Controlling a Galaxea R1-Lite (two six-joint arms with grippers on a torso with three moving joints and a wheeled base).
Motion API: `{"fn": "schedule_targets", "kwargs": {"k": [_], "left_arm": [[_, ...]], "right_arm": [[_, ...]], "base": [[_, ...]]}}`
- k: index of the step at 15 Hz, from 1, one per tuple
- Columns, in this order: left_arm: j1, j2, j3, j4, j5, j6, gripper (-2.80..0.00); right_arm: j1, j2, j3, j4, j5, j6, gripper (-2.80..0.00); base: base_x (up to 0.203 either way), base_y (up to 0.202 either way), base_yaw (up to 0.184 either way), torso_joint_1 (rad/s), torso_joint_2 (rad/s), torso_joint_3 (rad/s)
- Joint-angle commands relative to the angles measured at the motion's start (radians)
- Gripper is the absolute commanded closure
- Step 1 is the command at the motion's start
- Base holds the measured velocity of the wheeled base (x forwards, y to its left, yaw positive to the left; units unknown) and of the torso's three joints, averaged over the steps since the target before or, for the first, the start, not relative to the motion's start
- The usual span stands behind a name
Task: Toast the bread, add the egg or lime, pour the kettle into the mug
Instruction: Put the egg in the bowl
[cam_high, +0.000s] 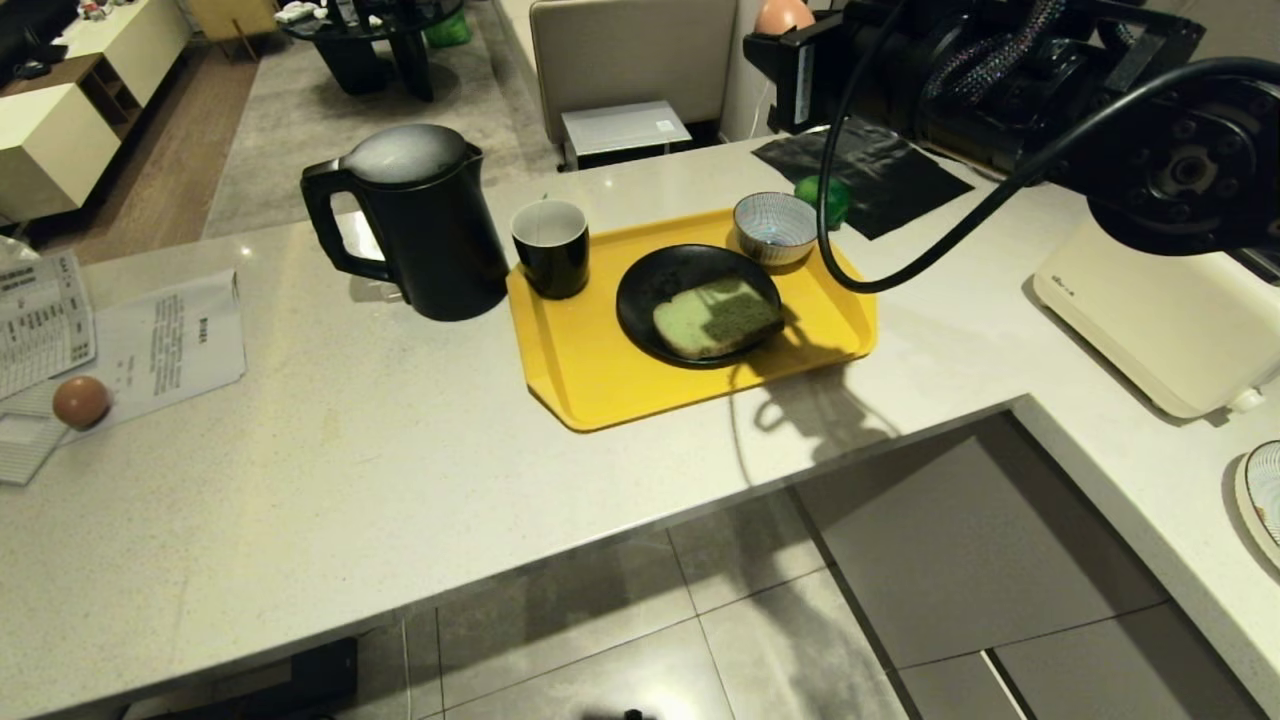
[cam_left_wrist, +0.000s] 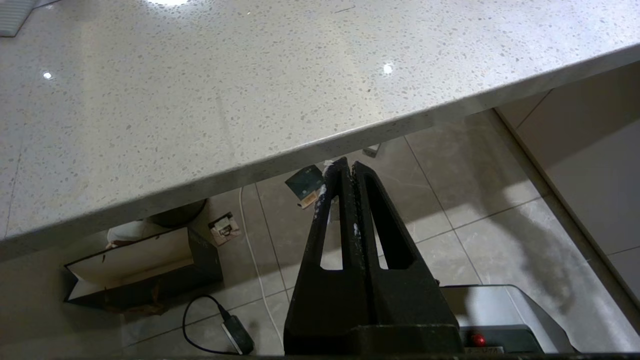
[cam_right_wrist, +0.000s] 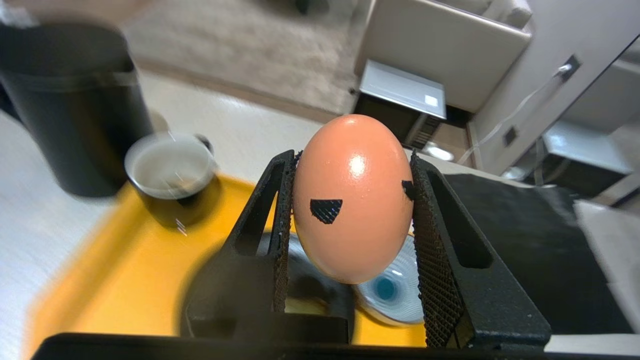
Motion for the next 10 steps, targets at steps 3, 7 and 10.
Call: {"fn": "schedule_targets", "kwargs": {"k": [3,7,10], "left_arm": [[0.001,0.001,0.0,0.0,0.0,0.0,0.0],[0.001,-0.001,0.0,0.0,0.0,0.0,0.0],[0.001,0.001,0.0,0.0,0.0,0.0,0.0]], "right_arm": [[-0.03,0.067,-0.015,0.018,0.006,-0.149,0.0],[-0.036,0.138,-0.015,0.007,-0.006,-0.184,0.0],[-0.075,0.223,-0.015,-0.072,-0.014,-0.205,0.0]], "base": [[0.0,0.0,0.0,0.0,0.0,0.0],[0.0,0.0,0.0,0.0,0.0,0.0],[0.0,0.0,0.0,0.0,0.0,0.0]]}}
